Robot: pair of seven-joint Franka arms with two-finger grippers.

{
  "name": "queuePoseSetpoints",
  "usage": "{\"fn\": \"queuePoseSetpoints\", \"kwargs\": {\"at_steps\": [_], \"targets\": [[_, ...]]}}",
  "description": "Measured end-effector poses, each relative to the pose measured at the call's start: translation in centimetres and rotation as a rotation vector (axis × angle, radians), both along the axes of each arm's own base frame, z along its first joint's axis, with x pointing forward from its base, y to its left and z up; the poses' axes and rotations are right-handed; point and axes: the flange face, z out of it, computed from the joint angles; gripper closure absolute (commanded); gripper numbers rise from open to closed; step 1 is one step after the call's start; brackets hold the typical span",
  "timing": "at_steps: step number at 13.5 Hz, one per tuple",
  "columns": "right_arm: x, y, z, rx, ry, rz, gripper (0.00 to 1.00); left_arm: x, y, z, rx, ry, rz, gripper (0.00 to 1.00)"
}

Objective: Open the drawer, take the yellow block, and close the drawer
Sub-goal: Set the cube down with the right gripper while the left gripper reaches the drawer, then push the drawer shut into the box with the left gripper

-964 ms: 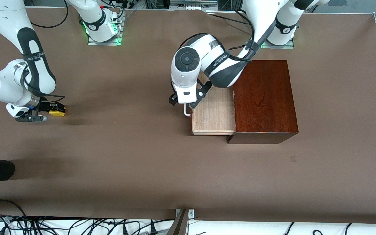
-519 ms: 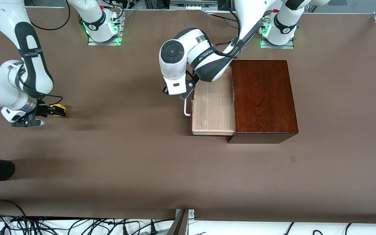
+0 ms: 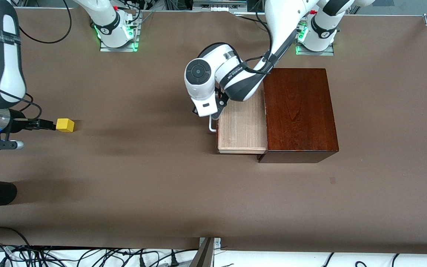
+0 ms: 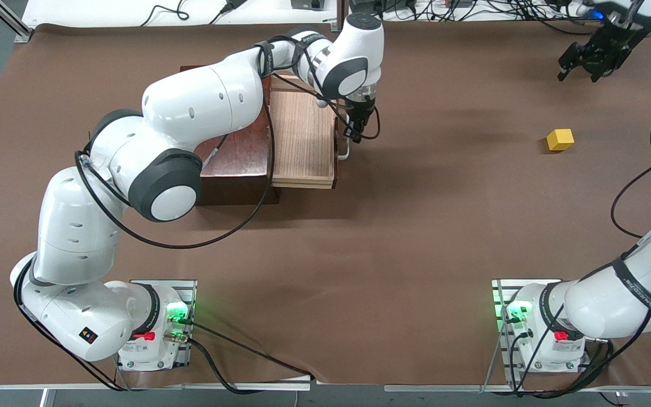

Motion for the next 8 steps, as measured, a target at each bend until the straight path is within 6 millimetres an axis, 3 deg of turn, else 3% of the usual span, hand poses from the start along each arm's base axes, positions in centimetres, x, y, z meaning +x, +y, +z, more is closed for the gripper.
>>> {"fn": "queuePoseSetpoints", "kwargs": {"at_steps": [5, 8], "targets": [[0.7, 3.0, 7.5, -0.003, -0.002, -0.035, 0.00, -0.9, -0.9, -0.1, 0.051, -0.067, -0.077, 1.00], [-0.1, 3.5, 10.4, 0.002, -0.036, -0.026, 0.00, -0.9, -0.8, 0.0, 0.054, -0.062, -0.135, 1.00]]}}
